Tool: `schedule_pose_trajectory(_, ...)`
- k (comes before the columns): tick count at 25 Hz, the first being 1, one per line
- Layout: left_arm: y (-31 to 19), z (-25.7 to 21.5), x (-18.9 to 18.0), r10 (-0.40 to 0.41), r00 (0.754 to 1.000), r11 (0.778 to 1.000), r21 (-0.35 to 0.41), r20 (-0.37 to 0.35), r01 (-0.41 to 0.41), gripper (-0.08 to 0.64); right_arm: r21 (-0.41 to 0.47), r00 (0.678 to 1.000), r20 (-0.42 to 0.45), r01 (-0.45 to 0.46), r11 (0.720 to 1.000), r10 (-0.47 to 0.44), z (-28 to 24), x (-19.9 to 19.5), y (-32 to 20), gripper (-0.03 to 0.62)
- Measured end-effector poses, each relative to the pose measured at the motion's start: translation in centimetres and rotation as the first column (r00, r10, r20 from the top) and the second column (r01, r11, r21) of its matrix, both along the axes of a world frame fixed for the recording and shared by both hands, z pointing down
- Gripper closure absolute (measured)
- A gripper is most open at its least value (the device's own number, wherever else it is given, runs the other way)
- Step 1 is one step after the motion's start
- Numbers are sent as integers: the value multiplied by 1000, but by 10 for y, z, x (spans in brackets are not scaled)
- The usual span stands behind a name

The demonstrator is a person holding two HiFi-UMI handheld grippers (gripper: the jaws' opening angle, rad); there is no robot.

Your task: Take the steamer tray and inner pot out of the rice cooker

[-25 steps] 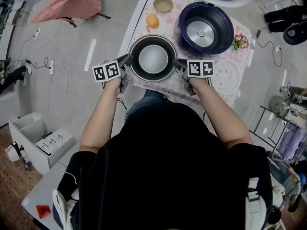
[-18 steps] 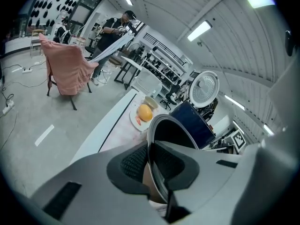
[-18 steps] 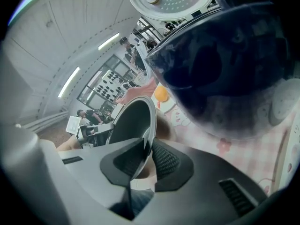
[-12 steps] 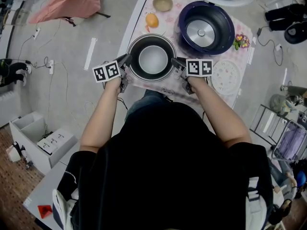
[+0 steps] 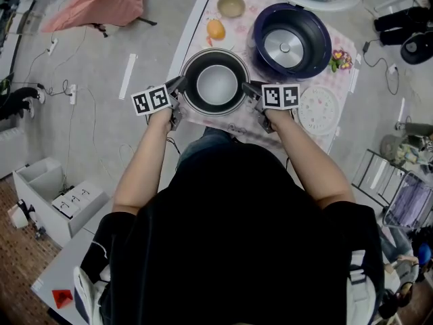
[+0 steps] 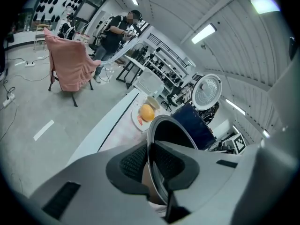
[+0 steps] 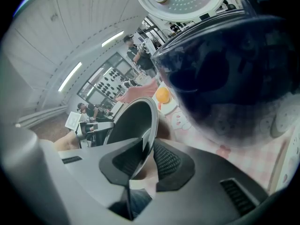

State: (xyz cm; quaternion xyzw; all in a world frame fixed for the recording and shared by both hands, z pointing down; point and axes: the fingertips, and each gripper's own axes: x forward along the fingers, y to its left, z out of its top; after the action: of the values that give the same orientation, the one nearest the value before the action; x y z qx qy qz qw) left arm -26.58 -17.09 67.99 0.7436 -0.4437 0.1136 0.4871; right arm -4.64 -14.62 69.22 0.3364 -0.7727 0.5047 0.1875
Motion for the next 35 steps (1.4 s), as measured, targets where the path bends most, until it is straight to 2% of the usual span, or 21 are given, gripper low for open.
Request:
schedule_pose_trajectory(3, 0, -2, 0, 5, 1000, 1000, 1, 19, -5, 505, 36, 999, -40, 33, 999, -32, -4, 1, -2, 505)
schedule_pose_trajectory(7, -4, -10, 0, 19, 997, 1000, 20, 72, -21, 477, 95, 993, -94, 78, 992, -69, -14, 2, -4, 444)
schedule_pose_trajectory(10, -11, -23, -4, 16, 994, 998, 57, 108, -23, 451, 158, 989, -124, 95, 983, -76, -25, 6, -8, 436)
schedule_pose_trajectory(15, -20, -48, -3, 32, 986, 991, 126, 165, -53, 443, 226, 988, -126, 112, 968, -85, -49, 11, -9, 423)
schedule_pose_trajectory(18, -23, -65, 1, 48, 971, 981, 171, 235, -90, 437, 270, 988, -130, 113, 956, -81, -68, 16, -7, 420)
schedule_pose_trajectory(22, -24, -84, 17, 89, 952, 963, 218, 293, -157, 430, 321, 989, -136, 106, 941, -65, -93, 27, -1, 416)
schedule_pose_trajectory(27, -21, -111, 46, 141, 920, 924, 285, 364, -255, 426, 381, 993, -121, 62, 922, -16, -127, 48, 6, 411)
schedule_pose_trajectory(30, -18, -128, 64, 165, 913, 902, 317, 372, -292, 426, 410, 994, -112, 32, 911, 15, -147, 61, 12, 410)
schedule_pose_trajectory(35, -11, -163, 92, 202, 916, 870, 365, 347, -330, 423, 456, 993, -94, -25, 890, 76, -178, 85, 23, 408)
